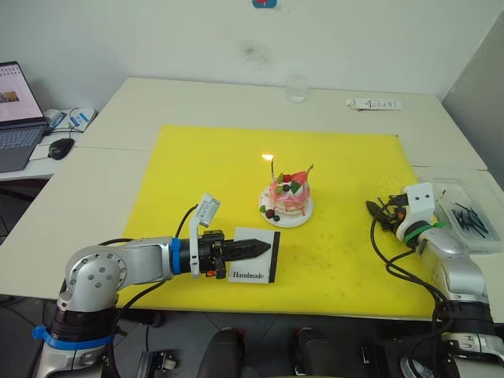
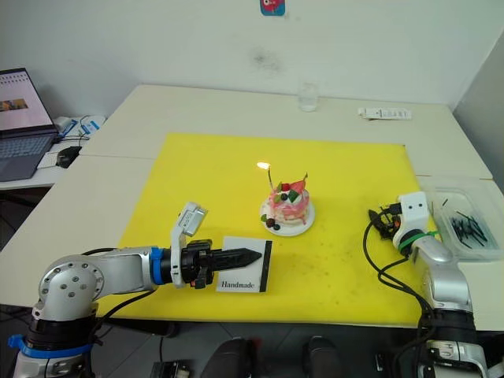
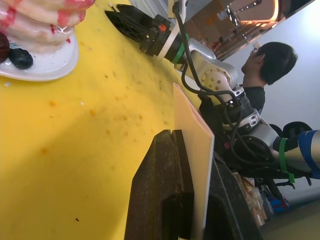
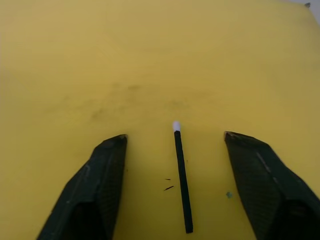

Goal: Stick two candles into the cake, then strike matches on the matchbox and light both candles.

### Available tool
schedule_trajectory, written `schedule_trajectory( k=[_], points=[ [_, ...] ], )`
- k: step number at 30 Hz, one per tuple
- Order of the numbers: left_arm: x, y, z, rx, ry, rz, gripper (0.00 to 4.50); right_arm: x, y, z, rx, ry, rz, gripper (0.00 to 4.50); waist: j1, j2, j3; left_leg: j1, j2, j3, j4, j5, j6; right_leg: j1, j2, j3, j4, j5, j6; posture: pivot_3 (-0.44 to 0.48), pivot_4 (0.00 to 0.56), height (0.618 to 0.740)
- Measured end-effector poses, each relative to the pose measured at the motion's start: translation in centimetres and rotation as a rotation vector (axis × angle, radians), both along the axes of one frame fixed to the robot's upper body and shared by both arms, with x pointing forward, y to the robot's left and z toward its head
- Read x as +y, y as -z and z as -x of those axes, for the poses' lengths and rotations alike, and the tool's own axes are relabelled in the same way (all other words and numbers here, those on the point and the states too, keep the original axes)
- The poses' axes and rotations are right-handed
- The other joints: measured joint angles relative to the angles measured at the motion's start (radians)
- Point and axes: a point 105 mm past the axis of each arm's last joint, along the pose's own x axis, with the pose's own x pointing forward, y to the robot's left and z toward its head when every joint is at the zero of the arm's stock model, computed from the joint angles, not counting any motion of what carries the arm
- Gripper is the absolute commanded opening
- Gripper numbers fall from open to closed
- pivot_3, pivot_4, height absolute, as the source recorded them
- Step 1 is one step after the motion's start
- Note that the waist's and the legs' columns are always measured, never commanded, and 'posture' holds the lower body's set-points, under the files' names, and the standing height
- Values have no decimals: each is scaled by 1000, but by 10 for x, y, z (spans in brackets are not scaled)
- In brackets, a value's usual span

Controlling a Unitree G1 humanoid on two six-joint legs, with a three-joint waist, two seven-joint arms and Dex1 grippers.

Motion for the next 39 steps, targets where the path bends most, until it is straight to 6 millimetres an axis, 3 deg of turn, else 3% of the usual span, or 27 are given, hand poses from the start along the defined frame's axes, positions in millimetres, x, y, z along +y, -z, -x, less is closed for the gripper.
schedule_trajectory(
  k=[6,12,16,23,26,29,33,36,39],
  points=[
    [0,-1,-1,-5,-4,3,0,0,0,4,21,45,-62,52,2,0,0,0,0,0,0,0,0,0,0,0,0,0,0,0,150,738],
    [0,-1,-1,-9,-6,6,0,-1,0,9,25,44,-67,52,2,0,0,0,0,0,0,0,0,0,0,0,0,0,0,0,150,738],
    [1,-1,-1,-9,-8,3,0,6,-3,24,39,-19,-60,52,1,0,0,0,0,0,-1,0,0,0,0,0,-1,-1,0,0,150,738],
    [2,0,0,-3,-8,-3,0,72,-21,68,74,-302,-55,52,-3,0,0,0,4,-1,-1,0,0,-1,-1,-1,0,-1,-1,0,150,738],
    [3,1,0,-2,-9,-7,0,96,-20,83,92,-384,-50,52,-2,0,0,0,3,-1,-1,0,0,-1,-1,-1,0,-3,-4,0,150,738],
    [2,-1,-1,-6,-5,-7,0,107,-7,88,105,-390,-45,52,-2,0,0,0,1,-1,-1,0,0,-1,-2,-1,-1,-4,-7,0,150,738],
    [1,-2,-1,-9,2,-10,0,104,6,79,80,-342,-15,52,-2,0,0,0,0,1,-1,0,0,-1,-1,0,-1,-4,-7,0,150,738],
    [3,-2,-3,-8,-1,-16,0,104,9,77,43,-344,-4,665,-1,0,0,0,0,0,-1,0,0,-1,-1,0,-1,-4,-6,0,150,738],
    [3,-2,-3,-5,1,-14,0,103,10,80,20,-346,12,1704,-1,0,0,0,1,0,-1,0,0,-1,-1,-1,-1,-3,-5,0,150,738]
  ],
)
